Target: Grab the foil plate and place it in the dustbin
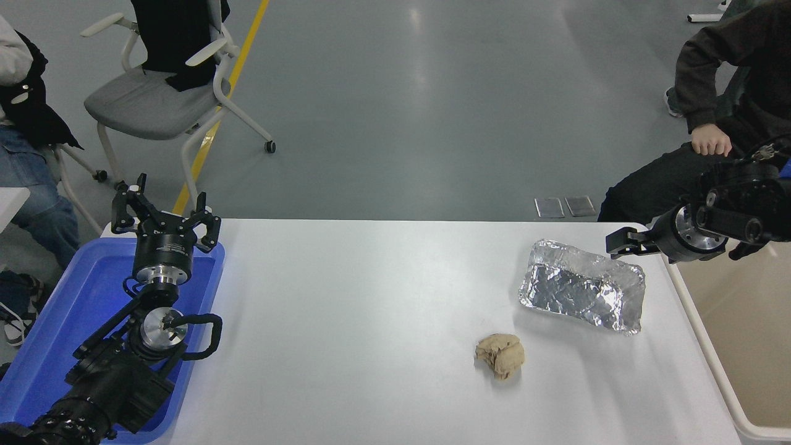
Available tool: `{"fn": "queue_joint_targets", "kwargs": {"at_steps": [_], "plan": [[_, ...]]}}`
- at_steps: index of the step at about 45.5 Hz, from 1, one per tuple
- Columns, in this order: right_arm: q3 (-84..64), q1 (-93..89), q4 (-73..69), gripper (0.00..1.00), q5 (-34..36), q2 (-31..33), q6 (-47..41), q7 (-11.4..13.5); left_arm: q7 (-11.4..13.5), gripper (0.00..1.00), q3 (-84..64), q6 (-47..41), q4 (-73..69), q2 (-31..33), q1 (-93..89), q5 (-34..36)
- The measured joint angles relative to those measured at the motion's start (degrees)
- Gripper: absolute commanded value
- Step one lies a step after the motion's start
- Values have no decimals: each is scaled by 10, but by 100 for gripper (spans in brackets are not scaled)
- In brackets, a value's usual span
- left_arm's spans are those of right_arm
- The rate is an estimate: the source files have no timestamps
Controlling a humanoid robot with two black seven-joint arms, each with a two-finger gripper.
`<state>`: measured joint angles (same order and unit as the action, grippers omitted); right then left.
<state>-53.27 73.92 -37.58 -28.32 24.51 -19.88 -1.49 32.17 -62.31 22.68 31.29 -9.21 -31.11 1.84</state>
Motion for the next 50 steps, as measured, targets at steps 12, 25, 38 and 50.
{"fn": "queue_joint_targets", "kwargs": {"at_steps": [12,25,38,50], "plan": [[73,-85,53,100,-27,-10,37,0,0,99,0,0,0,0,0,0],[146,-149,94,92,-34,-26,52,0,0,99,0,0,0,0,-1,0],[191,-188,124,40,-35,-36,70,1,0,99,0,0,0,0,-1,0],[205,-203,136,0,-37,-38,76,1,0,99,0,0,0,0,-1,0]]}}
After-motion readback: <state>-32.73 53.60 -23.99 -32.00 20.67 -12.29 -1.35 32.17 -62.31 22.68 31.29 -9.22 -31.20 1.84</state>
